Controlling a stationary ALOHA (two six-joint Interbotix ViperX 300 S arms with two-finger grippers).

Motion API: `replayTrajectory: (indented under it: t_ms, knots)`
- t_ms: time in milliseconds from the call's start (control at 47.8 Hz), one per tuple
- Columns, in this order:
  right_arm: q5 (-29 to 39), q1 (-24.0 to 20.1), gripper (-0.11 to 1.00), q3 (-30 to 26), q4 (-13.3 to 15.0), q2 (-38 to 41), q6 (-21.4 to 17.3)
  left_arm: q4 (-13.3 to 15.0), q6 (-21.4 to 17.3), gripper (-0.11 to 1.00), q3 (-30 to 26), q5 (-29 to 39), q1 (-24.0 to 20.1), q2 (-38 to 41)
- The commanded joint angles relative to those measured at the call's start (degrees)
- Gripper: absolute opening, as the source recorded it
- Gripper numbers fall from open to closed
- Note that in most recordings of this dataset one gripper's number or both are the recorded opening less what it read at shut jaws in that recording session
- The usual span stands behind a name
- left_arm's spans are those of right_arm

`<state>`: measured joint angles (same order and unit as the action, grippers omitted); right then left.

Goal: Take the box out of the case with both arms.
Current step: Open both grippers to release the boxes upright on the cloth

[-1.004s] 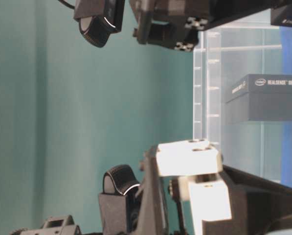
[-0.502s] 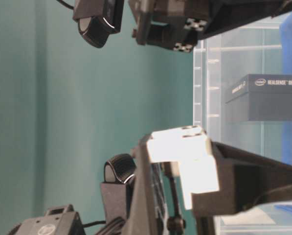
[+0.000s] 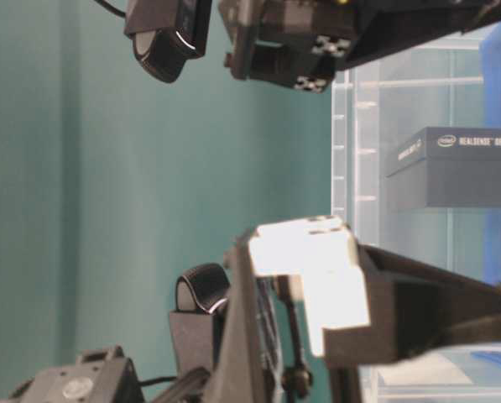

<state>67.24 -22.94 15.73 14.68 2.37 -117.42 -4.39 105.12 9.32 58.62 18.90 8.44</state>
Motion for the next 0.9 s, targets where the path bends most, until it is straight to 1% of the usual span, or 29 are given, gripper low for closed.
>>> replayTrajectory:
  t_ms: [0,188,293,502,606,711,878]
  knots:
    - [1.1,0.2,0.92,-1.7,0.2,-2.7,-0.1,0.1,0.1,0.87,-2.5,1.2,-0.4,-2.5]
    - [6.1,0.3,0.91,-4.3,0.3,-4.4,0.2,0.1,-0.1,0.87,-5.9,7.5,-0.4,-3.6]
    - [9.5,0.4,0.91,-6.2,0.3,-5.9,1.0,0.1,-0.3,0.87,-8.1,10.9,-0.9,-4.7]
    - [14.7,1.8,0.91,-10.7,0.4,-8.2,5.6,-0.3,-0.6,0.87,-13.2,16.5,-1.9,-7.4]
    - [17.1,2.5,0.91,-13.4,1.4,-8.6,7.9,-0.3,-2.5,0.87,-16.3,20.7,-2.4,-8.1]
    - [20.4,3.1,0.91,-16.4,2.8,-8.8,10.1,-0.3,-3.7,0.87,-19.6,24.9,-2.9,-7.9]
    - [24.7,3.7,0.91,-20.5,3.2,-8.8,13.2,-0.4,-5.5,0.87,-24.8,29.4,-3.5,-6.9]
